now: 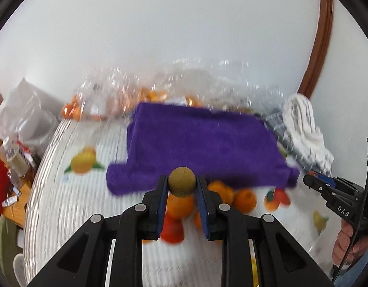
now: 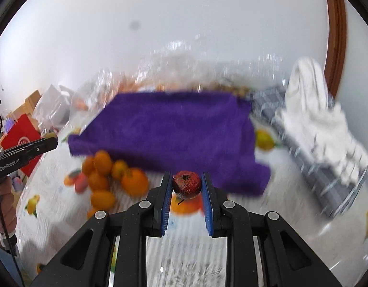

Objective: Organize fruits
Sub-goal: 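Place the red fruit on the purple towel with the right tool while the left tool places the yellow fruit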

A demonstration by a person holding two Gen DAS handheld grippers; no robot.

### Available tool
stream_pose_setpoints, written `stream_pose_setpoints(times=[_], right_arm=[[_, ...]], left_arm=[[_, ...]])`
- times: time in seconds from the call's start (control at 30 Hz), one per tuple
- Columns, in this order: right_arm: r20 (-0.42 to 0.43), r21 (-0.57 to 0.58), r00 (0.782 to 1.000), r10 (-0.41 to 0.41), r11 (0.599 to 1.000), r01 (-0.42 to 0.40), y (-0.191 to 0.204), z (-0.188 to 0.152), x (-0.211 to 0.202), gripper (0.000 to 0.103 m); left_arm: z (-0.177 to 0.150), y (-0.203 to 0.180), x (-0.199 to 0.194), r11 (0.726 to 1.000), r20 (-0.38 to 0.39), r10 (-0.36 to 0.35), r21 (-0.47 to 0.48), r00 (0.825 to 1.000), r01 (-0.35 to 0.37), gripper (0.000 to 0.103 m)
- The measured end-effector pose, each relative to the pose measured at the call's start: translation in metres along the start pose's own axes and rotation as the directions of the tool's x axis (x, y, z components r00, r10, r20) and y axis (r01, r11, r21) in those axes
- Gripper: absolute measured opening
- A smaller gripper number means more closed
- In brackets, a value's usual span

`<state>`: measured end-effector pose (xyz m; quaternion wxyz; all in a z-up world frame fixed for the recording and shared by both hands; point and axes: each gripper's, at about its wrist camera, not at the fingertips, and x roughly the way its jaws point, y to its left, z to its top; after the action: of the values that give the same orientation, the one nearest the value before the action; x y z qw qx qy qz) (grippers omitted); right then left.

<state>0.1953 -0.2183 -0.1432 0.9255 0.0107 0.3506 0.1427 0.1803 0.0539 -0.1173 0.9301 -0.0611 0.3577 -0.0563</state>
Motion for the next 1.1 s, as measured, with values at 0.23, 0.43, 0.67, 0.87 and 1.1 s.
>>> stream_pose_setpoints(times=[0.23,0.43,0.67,0.87,1.1], right_arm=[[0.043,0.022,0.999,0.000,1.000,-0.001,-0.005,0.076,0.018,0.024],[0.061,0.031,0.998,0.031,0.999,-0.033,0.007,0.120,0.056,0.024],[0.018,0.057,0.998,0.067,0.996,-0.068,0.006,0.129,0.108,0.024],[-0.061,0.069,0.995,0.080,0.995,-0.076,-0.003,0.111,0.141,0.024],[-0.076,0.043,0.996,0.038,0.998,-0.035,-0.008,0.105,0.150,0.024]], left_arm=[[0.063,-0.013,0.021,0.999,0.035,0.038,0.029,0.999,-0.039,0.023],[0.083,-0.008,0.072,0.994,-0.004,0.102,0.052,0.995,-0.101,0.023],[0.082,0.009,0.120,0.993,-0.049,0.114,0.003,0.992,-0.114,0.023],[0.071,0.016,0.150,0.993,-0.128,0.114,0.028,0.985,-0.112,0.023],[0.061,0.008,0.161,0.989,-0.147,0.133,0.077,0.980,-0.123,0.023]])
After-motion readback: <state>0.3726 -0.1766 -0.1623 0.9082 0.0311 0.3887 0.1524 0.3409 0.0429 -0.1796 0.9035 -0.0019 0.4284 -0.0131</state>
